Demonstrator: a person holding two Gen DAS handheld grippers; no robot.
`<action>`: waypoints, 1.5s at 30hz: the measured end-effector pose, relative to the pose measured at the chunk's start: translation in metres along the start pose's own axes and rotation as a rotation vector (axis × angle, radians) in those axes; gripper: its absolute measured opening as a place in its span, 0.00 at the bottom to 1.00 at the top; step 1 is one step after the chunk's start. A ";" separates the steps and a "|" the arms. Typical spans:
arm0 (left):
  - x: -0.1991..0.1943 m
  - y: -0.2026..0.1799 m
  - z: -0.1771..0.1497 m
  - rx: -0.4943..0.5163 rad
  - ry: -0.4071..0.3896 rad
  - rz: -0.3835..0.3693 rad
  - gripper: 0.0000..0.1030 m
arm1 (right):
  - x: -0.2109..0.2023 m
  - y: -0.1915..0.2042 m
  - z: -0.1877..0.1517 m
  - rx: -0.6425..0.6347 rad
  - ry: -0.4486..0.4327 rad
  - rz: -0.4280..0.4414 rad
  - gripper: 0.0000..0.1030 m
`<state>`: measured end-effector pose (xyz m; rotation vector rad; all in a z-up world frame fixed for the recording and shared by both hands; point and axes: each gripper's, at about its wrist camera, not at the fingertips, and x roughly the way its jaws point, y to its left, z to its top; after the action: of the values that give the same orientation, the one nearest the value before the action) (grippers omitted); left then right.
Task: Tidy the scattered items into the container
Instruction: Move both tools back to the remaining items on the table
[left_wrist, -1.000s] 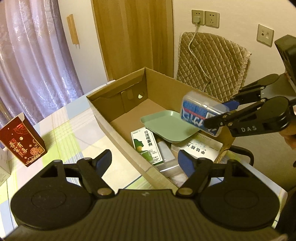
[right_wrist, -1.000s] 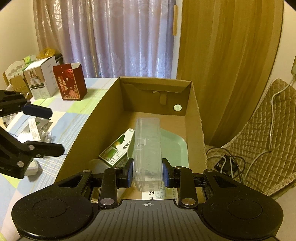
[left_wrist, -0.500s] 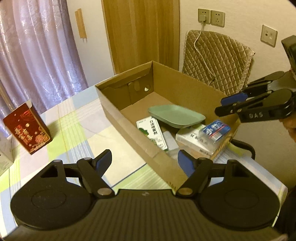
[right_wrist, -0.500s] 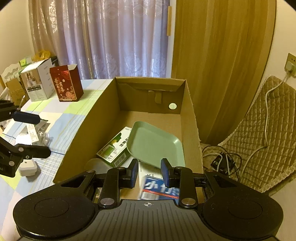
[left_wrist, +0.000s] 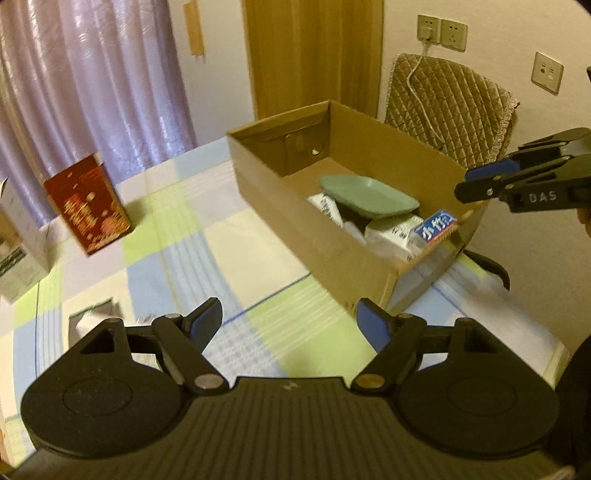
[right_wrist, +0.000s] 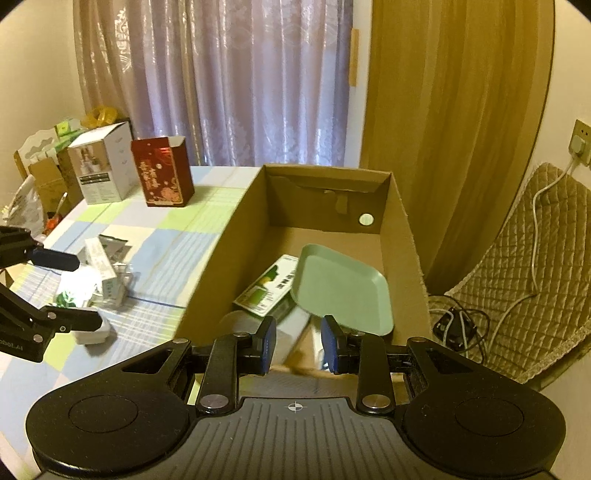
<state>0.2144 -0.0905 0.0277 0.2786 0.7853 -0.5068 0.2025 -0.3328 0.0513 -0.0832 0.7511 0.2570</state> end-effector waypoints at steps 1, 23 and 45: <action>-0.005 0.003 -0.006 -0.007 0.004 0.007 0.75 | -0.003 0.004 -0.001 0.000 -0.005 -0.003 0.33; -0.102 0.099 -0.129 -0.227 0.096 0.257 0.98 | -0.038 0.108 -0.023 -0.024 -0.043 0.120 0.90; -0.088 0.136 -0.157 -0.276 0.131 0.263 0.99 | 0.034 0.192 -0.015 -0.172 0.067 0.306 0.90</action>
<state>0.1399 0.1196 -0.0074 0.1564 0.9199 -0.1308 0.1664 -0.1433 0.0210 -0.1408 0.8067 0.6130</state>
